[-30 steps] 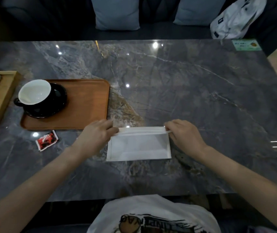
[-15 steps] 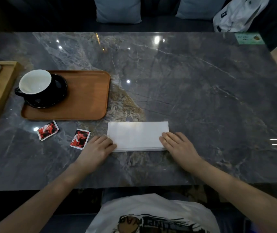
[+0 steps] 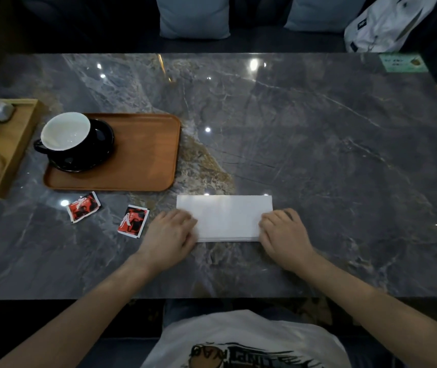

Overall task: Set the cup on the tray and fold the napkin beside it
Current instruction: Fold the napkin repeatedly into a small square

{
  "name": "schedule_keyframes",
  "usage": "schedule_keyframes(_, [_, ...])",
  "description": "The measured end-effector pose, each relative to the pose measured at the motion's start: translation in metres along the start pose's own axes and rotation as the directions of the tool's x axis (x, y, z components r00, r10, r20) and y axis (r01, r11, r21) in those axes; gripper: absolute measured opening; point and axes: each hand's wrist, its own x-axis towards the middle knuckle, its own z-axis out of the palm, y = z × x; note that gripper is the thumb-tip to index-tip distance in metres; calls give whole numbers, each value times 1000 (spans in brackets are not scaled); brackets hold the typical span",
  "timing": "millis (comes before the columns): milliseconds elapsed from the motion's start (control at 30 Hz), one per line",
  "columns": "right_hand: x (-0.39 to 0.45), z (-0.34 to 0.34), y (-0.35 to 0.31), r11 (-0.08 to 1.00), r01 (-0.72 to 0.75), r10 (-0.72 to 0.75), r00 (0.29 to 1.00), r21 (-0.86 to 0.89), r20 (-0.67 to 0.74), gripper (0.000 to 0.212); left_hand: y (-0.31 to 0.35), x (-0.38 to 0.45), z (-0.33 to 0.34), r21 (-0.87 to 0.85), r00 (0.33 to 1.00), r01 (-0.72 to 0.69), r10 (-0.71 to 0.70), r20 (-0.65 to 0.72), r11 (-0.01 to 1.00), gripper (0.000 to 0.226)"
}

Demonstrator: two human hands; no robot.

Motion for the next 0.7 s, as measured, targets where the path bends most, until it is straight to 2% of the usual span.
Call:
schedule_keyframes(100, [30,-11,-26,922,-122,165,982,367,-88,42,23,23,7,-14,992,123,-124,-27,992,48])
schedule_keyframes(200, [56,-14,-63,740,-124,154,988,661,13,43,46,42,25,-73,987,155,-153,44,985,57])
schedule_keyframes(267, [66,-1,-85,681,-163,153,985,714,79,46,56,47,37,-63,961,265,-258,100,962,57])
schedule_keyframes(300, [69,12,-92,713,-186,167,981,676,95,48,58,48,44,-42,953,297,-292,85,954,57])
schedule_keyframes(333, [70,24,-96,780,-186,178,981,597,73,50,58,48,51,-3,965,248,-247,91,969,56])
schedule_keyframes(367, [70,31,-97,833,-199,190,979,516,70,52,59,48,54,25,958,230,-231,167,973,59])
schedule_keyframes(467, [68,31,-86,878,-197,168,980,437,106,59,55,47,57,88,962,185,-198,187,979,65])
schedule_keyframes(533, [60,25,-73,904,-190,150,980,382,132,66,49,45,56,30,960,241,-243,136,970,62])
schedule_keyframes(600, [52,26,-55,947,-207,171,972,246,162,71,38,40,54,12,947,306,-306,100,952,58])
schedule_keyframes(700, [39,32,-32,954,-267,240,953,136,186,77,18,27,53,76,925,372,-376,47,925,58])
